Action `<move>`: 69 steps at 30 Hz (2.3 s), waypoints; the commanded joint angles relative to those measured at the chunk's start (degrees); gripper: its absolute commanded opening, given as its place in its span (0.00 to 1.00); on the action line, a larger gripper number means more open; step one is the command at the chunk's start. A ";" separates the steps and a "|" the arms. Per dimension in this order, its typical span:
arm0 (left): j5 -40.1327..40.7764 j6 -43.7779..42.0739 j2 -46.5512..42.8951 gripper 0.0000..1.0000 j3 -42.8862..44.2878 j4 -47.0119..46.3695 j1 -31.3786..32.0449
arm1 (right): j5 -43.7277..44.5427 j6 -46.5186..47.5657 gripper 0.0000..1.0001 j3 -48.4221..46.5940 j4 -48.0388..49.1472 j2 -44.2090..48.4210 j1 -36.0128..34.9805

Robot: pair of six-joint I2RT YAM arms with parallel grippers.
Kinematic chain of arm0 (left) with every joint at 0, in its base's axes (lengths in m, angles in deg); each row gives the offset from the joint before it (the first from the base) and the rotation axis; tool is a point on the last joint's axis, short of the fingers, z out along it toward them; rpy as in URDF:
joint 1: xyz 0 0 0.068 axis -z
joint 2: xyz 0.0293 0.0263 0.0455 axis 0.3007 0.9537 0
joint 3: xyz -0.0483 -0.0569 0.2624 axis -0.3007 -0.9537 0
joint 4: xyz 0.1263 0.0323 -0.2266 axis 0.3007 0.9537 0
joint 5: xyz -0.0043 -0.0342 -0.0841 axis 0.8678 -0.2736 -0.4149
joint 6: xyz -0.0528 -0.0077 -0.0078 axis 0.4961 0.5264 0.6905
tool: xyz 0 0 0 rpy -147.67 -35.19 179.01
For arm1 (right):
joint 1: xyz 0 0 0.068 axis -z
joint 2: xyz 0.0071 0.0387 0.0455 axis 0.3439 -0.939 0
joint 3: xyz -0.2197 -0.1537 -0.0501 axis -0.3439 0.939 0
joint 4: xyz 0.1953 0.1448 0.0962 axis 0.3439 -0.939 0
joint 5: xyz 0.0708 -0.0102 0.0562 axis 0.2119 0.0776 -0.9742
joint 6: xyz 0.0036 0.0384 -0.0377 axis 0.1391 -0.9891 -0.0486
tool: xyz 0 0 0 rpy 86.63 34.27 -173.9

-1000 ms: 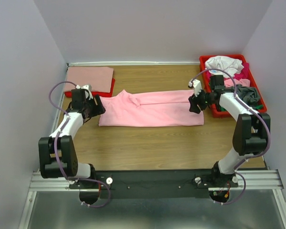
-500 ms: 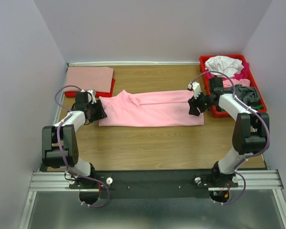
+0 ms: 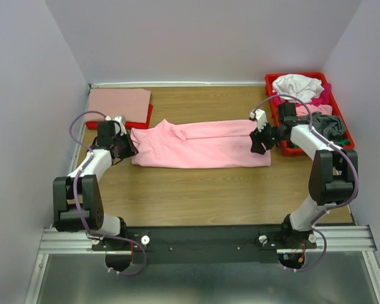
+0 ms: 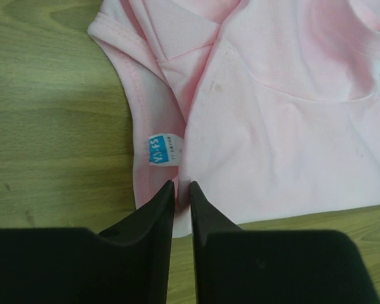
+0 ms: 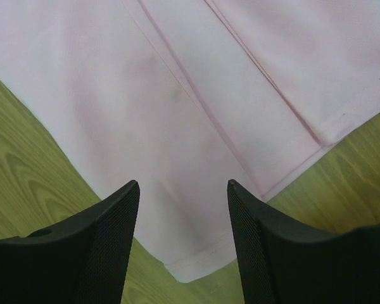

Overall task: Fold and stack the t-shirts
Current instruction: Fold the tshirt

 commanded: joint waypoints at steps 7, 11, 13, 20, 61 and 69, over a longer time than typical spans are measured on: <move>-2.10 4.49 -7.19 0.23 -2.87 4.81 -0.30 | 4.65 -3.80 0.64 -0.04 -0.50 -0.26 0.02; -3.33 5.37 -8.78 0.21 -3.49 5.43 -0.30 | 8.59 -5.83 0.64 0.05 0.38 -0.70 0.02; -3.51 5.63 -8.69 0.15 -3.49 6.48 -0.30 | 9.57 -6.53 0.64 0.13 0.99 -0.79 0.02; -3.60 5.46 -10.54 0.06 -3.67 7.36 -0.21 | 12.48 -7.33 0.64 0.22 1.79 -1.49 0.11; 1.32 1.68 -1.30 0.00 3.90 12.10 0.14 | 10.72 -7.06 0.64 0.49 1.61 -1.75 0.28; 1.50 3.17 -5.62 0.00 -0.41 14.56 0.14 | 10.63 -7.32 0.64 0.40 1.61 -0.96 0.28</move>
